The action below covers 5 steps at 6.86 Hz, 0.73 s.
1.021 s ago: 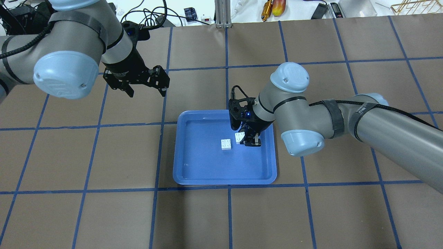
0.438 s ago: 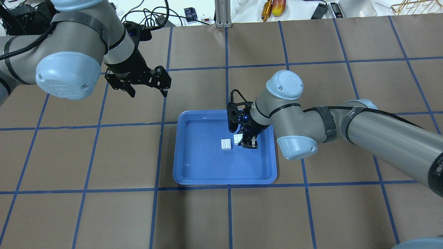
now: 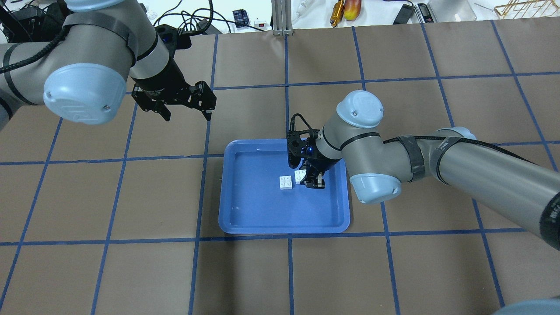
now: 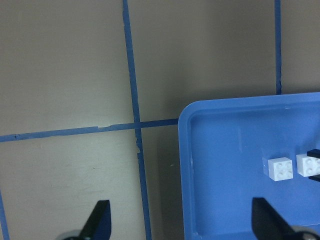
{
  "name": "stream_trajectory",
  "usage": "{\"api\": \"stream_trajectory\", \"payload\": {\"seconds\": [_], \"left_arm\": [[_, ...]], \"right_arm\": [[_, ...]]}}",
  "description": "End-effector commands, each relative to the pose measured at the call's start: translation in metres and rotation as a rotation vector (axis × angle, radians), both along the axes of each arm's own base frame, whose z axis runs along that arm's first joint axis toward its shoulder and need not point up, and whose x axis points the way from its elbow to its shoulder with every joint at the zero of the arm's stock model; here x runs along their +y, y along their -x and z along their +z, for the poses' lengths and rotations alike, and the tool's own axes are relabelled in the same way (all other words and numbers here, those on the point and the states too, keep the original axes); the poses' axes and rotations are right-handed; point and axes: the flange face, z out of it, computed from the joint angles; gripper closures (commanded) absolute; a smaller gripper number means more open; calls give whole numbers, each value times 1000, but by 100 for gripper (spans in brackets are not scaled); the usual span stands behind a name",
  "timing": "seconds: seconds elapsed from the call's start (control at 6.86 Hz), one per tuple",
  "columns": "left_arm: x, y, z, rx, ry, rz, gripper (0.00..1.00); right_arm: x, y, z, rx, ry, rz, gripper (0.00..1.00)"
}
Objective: Assemble white blocks and place on blue tray
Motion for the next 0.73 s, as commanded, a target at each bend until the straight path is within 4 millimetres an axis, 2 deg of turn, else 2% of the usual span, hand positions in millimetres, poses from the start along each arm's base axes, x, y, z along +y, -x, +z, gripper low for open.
{"api": "stream_trajectory", "payload": {"seconds": [0.0, 0.58], "left_arm": [[1, 0, 3, -6, 9, -1, 0], [2, -2, 6, -6, 13, 0, 0]], "right_arm": [[6, 0, -5, -2, 2, -1, 100], [7, -6, -4, -8, 10, -22, 100]]}}
